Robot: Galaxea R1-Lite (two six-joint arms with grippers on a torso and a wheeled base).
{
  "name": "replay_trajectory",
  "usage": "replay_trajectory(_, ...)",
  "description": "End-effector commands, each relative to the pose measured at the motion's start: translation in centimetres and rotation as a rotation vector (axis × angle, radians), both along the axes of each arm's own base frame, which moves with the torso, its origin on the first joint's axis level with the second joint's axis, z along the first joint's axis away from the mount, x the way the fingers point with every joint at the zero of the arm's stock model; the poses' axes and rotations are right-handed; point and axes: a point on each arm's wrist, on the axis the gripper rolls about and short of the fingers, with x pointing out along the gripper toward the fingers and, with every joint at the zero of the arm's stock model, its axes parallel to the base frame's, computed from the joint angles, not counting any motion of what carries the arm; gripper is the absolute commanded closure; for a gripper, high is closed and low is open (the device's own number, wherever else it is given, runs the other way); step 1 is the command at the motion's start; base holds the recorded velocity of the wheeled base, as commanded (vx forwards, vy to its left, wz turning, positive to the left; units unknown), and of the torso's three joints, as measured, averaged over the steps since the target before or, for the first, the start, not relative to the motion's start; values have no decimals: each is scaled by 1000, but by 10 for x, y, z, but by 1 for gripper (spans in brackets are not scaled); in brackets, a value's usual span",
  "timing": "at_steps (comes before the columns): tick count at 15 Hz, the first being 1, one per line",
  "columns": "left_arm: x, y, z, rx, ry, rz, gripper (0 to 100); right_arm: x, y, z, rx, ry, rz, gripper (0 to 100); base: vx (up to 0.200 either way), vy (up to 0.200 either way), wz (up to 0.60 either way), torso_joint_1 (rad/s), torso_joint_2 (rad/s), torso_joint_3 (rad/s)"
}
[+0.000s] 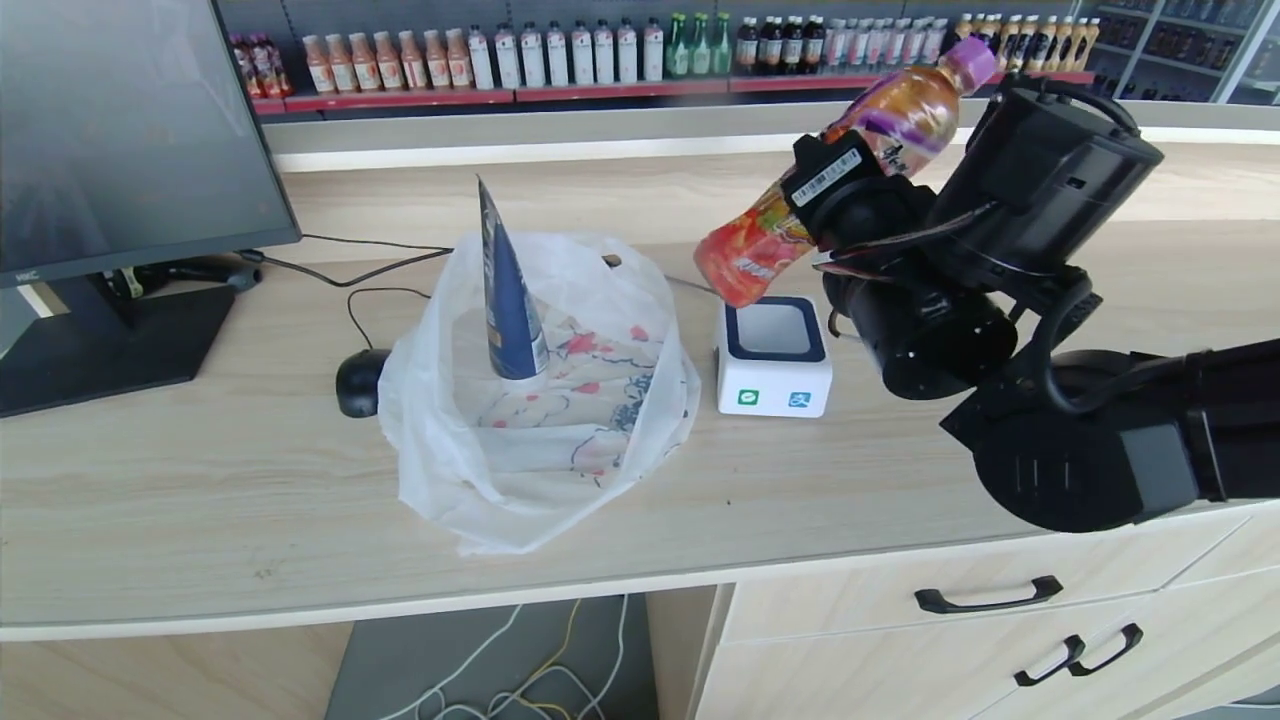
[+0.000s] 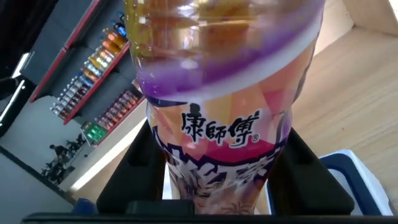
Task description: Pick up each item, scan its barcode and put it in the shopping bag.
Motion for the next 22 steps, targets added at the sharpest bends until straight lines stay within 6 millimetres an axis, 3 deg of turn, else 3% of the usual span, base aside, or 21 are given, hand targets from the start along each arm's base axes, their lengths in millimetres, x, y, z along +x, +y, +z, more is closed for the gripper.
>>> replay_trajectory(1, 0, 0, 0, 0, 2, 0, 0, 4, 0, 0, 22, 11, 0, 100, 0, 0, 0, 0, 0, 0)
replay_trajectory(8, 0, 0, 0, -2, 0, 2, 0, 15, -4, -10, 286, 79, 61, 100, 0, 0, 0, 0, 0, 0)
replay_trajectory(12, 0, 0, 0, -2, 2, 0, 0, 29, -14, -22, 296, 101, 21, 100, 0, 0, 0, 0, 0, 0)
replay_trajectory(20, 0, 0, 0, -2, 2, 0, 0, 35, -19, -36, 317, 133, 11, 100, 0, 0, 0, 0, 0, 0)
replay_trajectory(22, 0, 0, 0, -2, 0, 0, 0, 41, -30, -42, 322, 145, -24, 100, 0, 0, 0, 0, 0, 0)
